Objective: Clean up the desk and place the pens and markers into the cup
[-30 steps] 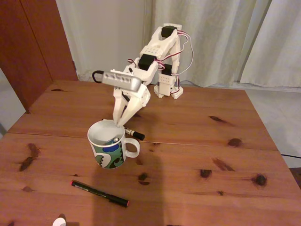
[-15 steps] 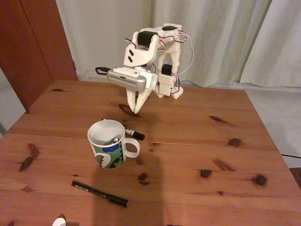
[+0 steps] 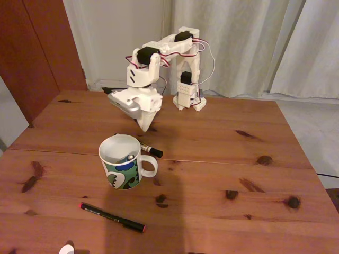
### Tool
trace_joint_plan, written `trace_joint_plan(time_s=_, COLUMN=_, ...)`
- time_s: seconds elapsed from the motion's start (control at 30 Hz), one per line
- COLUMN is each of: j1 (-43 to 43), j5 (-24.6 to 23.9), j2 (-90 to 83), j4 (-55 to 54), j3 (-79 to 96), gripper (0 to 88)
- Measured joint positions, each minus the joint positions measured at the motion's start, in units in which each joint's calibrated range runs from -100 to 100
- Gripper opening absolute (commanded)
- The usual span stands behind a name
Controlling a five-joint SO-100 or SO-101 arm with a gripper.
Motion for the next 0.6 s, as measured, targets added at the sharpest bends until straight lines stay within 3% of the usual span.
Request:
trace_joint_plan(time_s=0.23, j1=3.15, j5=-8.11, j2=0.51, j4=-1.49, j3=-0.85, gripper=0.8)
trace_joint_plan(time_s=0.6, j1=4.47, j5=-7.81, j2=0.51, j4=-1.49, j3=-0.85, gripper=0.8)
